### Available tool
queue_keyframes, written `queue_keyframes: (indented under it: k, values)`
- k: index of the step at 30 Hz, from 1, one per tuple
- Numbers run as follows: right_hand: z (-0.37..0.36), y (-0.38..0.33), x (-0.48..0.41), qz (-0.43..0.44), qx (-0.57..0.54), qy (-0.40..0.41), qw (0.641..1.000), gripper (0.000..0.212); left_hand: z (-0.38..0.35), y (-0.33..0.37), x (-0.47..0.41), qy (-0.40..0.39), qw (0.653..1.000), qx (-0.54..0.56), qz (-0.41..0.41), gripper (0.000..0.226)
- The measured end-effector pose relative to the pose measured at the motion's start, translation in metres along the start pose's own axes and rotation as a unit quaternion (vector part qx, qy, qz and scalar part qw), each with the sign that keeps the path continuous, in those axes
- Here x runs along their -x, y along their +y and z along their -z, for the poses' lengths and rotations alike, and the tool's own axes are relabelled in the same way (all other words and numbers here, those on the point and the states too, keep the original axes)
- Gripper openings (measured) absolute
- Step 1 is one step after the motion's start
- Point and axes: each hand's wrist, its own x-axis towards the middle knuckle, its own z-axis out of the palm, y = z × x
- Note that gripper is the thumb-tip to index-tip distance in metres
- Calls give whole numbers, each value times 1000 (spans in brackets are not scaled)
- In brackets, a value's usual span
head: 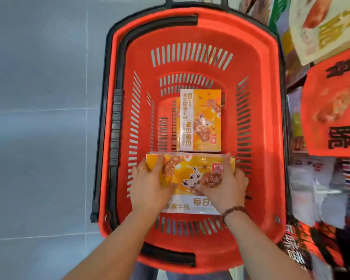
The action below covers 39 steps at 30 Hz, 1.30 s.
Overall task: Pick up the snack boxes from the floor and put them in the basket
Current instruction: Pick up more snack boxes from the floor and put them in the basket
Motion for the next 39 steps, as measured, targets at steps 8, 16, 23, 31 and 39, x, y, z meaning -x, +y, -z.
queue_keyframes:
  k: [8,16,23,31,39]
  values:
    - [-41,11,-34,-29,60,-32,997,132,-41,-17,-33,-27,999,-26,9,94]
    - [-87,24,-38,-3,107,-95,990,107,-88,-17,-47,-114,985,20,-128,76]
    - [-117,30,-75,21,52,-123,991,107,-132,-15,-75,-57,997,52,-28,83]
    - [-129,49,-76,61,-29,-117,991,104,-121,-70,-116,-152,988,39,-17,92]
    - [-123,47,-74,60,-51,-121,990,100,-127,-78,-118,-195,981,2,11,106]
